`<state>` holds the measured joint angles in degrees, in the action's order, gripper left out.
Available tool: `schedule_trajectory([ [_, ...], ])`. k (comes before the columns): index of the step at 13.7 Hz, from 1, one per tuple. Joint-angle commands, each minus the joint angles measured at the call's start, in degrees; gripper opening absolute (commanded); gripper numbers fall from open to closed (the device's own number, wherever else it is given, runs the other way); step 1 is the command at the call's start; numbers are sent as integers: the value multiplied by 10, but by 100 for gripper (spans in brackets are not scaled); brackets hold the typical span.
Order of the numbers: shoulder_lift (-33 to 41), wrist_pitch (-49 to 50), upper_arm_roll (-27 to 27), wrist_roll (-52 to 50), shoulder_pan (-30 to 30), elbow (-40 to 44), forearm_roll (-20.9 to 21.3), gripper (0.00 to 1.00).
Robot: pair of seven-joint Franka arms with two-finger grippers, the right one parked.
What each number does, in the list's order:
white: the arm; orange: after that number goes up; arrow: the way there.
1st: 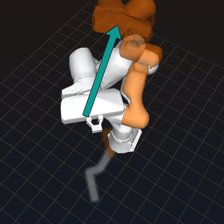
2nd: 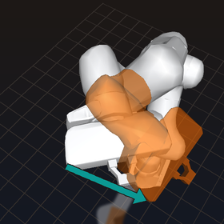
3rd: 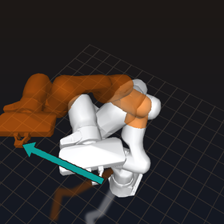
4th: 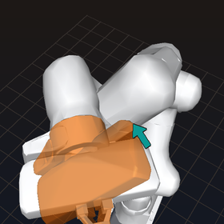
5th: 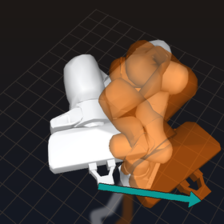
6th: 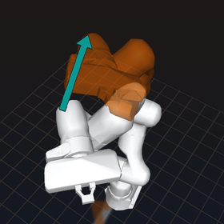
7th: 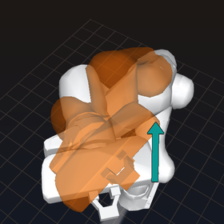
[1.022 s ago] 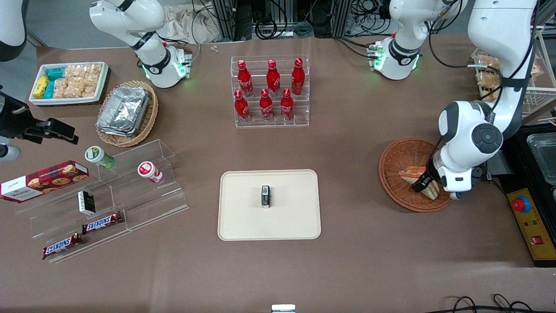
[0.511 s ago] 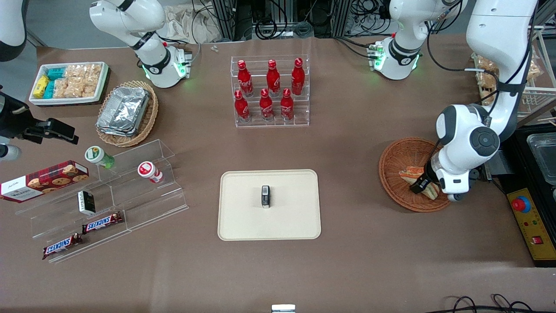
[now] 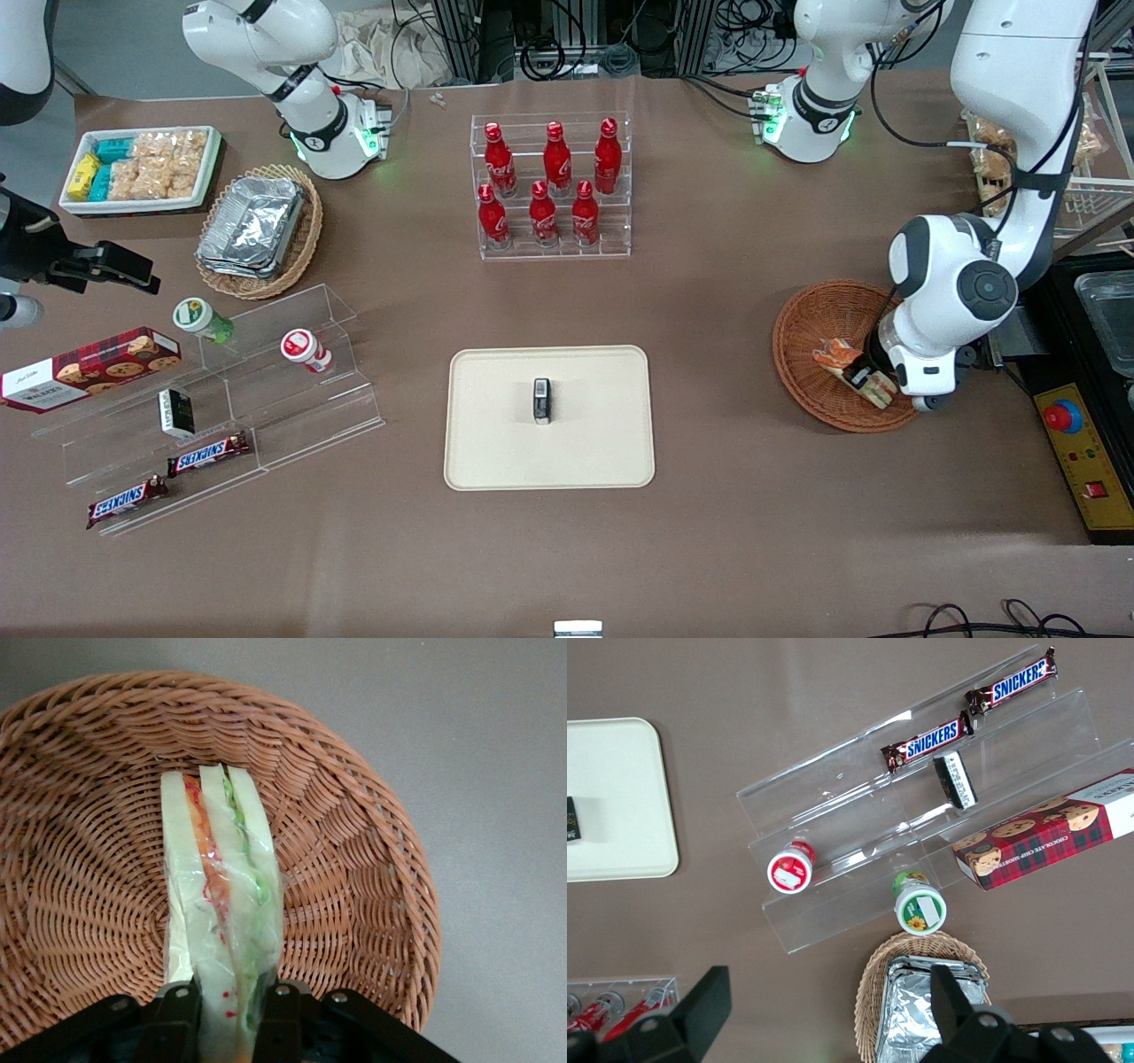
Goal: Place sandwich from basket to tray
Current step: 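Lower the open left gripper around the sandwich and close it, then lift the sandwich out of the basket with the left gripper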
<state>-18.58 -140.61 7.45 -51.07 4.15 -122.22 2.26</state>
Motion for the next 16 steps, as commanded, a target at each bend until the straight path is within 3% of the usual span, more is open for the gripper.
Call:
schedule_trajectory([
  [1, 8, 1, 3, -2, 3, 0, 7, 5],
  [5, 35, 135, 4, 18, 3, 71, 7, 9],
  [12, 35, 403, 12, 126, -4, 303, 4, 11],
  [16, 36, 436, 71, 157, -6, 356, 4, 11],
])
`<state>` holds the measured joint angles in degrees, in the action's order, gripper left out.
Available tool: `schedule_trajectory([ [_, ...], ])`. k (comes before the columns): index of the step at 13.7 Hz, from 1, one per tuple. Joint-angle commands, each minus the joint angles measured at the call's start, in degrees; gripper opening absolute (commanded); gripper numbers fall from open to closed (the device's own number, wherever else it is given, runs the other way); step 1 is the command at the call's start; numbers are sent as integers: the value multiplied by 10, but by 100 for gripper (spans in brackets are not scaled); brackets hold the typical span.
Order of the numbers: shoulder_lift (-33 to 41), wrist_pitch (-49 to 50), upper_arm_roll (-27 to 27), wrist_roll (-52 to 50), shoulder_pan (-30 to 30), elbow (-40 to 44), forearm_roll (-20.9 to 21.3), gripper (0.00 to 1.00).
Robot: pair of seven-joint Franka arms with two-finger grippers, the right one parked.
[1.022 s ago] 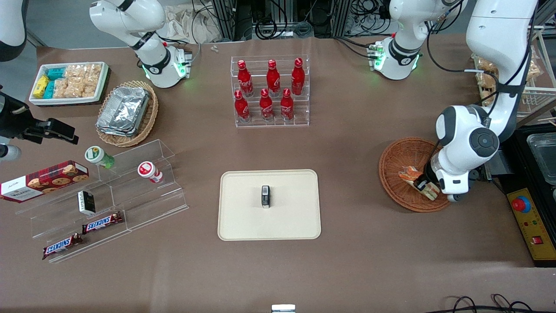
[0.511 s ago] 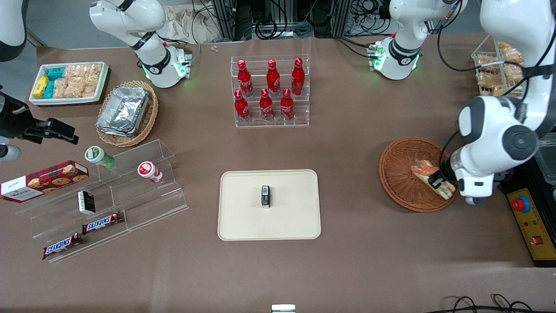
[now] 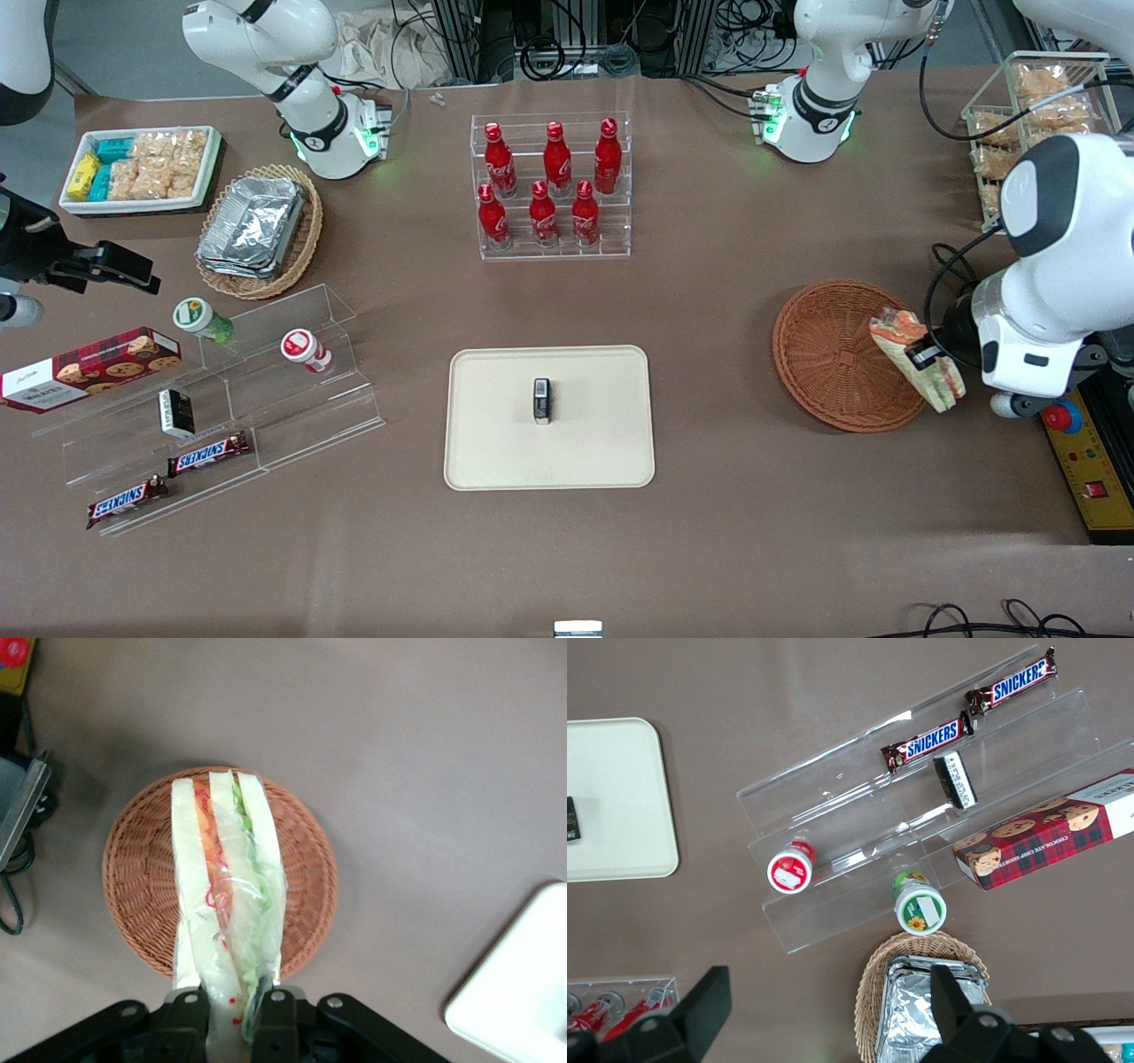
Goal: Place sandwich from basket to tray
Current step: 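Lift the sandwich out of the basket with the left gripper, then carry the sandwich over the cream tray beside the black box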
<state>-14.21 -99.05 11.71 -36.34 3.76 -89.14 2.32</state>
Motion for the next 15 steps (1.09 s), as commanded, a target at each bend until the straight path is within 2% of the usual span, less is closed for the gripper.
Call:
schedule_trajectory([
  [1, -9, 20, 51, 9, -2, 32, 5, 11],
  [4, -36, 10, 103, 13, -32, 41, 21, 7],
  [6, -83, -2, 109, 11, -104, 76, 45, 0],
  [8, -153, -19, 108, 7, -162, 134, 50, 0],
  [12, -247, -173, 108, 14, -214, 162, 50, 0],
  [15, -302, -239, 108, 13, -232, 163, 79, 0],
])
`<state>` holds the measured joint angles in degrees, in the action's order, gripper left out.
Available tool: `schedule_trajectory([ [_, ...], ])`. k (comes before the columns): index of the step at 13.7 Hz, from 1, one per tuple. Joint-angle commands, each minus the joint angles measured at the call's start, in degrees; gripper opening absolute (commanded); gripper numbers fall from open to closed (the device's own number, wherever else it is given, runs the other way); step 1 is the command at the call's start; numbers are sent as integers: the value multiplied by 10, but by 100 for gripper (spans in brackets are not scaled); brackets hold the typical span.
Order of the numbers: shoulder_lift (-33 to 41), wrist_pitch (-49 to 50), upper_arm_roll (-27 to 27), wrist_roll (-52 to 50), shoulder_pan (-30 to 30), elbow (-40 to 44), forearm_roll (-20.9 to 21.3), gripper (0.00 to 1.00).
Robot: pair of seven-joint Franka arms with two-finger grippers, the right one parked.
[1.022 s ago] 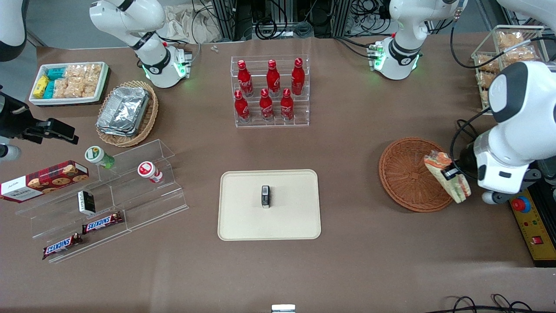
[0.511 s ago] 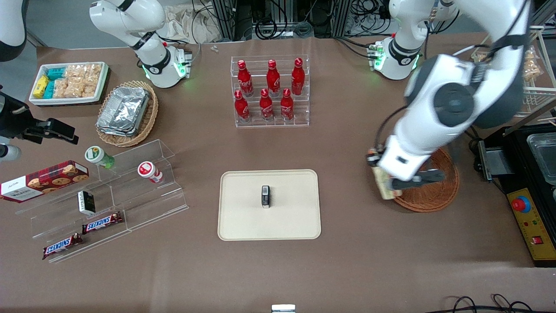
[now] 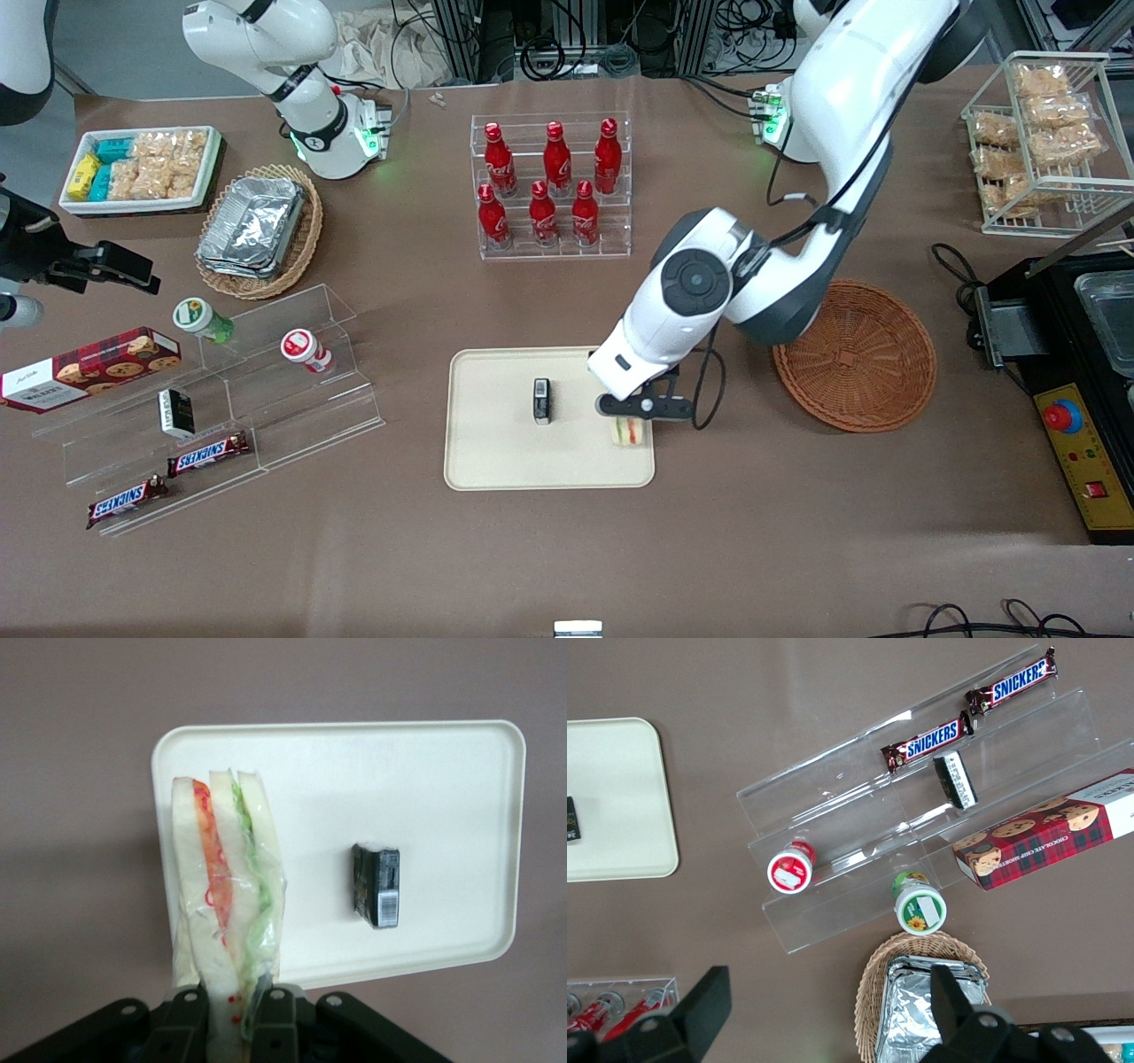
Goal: Place sandwich from basket to tray
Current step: 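Carry the sandwich over the cream tray beside the black box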
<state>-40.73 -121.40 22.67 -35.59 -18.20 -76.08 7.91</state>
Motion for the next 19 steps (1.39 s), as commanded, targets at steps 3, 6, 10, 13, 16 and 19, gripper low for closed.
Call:
schedule_trajectory([
  [3, -69, -36, -3, 1, -14, 32, 38, 0],
  [6, -84, -37, -4, 0, -14, 32, 38, 0],
  [10, -88, -37, -8, 0, -12, 26, 39, 0],
  [13, -96, -37, -9, 0, -12, 26, 39, 5],
  [16, -96, -37, -12, -5, -12, 26, 38, 85],
  [19, -96, -37, -13, -15, -12, 26, 38, 99],
])
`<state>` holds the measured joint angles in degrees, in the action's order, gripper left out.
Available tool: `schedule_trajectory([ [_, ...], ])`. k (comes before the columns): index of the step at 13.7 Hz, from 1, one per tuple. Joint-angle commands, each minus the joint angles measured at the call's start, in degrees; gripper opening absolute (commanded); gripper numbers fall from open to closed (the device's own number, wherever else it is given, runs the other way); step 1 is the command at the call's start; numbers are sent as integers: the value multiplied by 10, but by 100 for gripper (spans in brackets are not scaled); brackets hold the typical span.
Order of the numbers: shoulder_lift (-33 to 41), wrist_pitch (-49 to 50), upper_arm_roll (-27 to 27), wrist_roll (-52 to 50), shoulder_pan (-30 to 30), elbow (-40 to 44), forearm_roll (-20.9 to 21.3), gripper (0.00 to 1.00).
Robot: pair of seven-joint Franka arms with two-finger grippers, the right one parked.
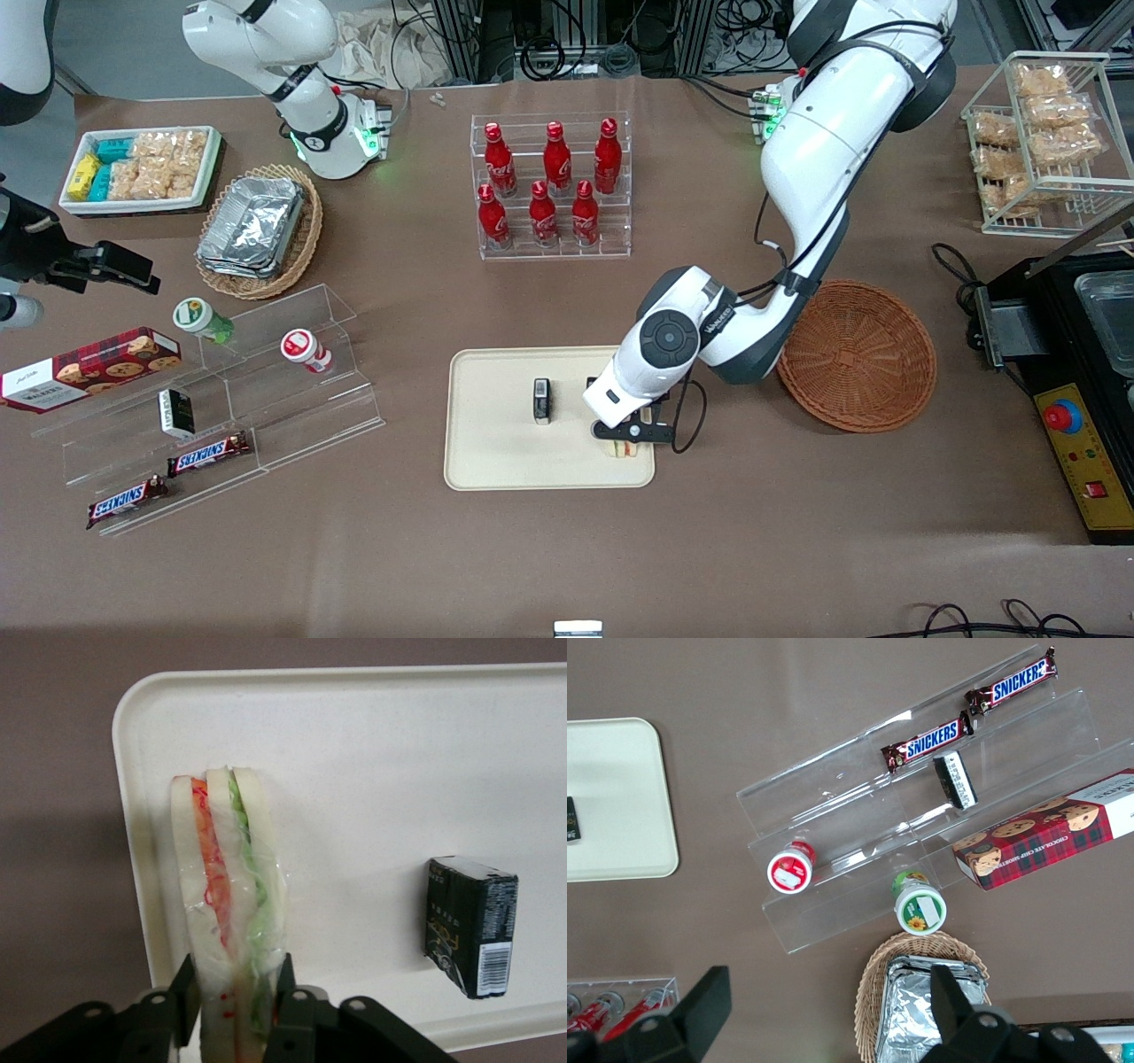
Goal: Place sandwich from basket to tray
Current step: 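Lower the sandwich onto the tray and open the left gripper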
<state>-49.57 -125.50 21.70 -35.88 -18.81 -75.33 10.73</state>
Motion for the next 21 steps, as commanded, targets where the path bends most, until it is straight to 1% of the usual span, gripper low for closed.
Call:
schedule_trajectory([
  [1, -8, 4, -3, -12, -6, 18, 10, 99],
  [7, 7, 5, -3, -14, -1, 19, 10, 99],
  [9, 24, 7, -6, -14, 5, 19, 10, 99],
  [11, 53, 16, -9, -15, 25, 15, 10, 99],
  [13, 98, 51, -9, -15, 40, -4, 10, 99],
  [15, 159, 95, -12, -17, 52, -37, 10, 100],
  [19, 320, 95, -13, -18, 99, -199, 7, 100],
  [21, 386, 91, -13, -10, 124, -262, 6, 100],
])
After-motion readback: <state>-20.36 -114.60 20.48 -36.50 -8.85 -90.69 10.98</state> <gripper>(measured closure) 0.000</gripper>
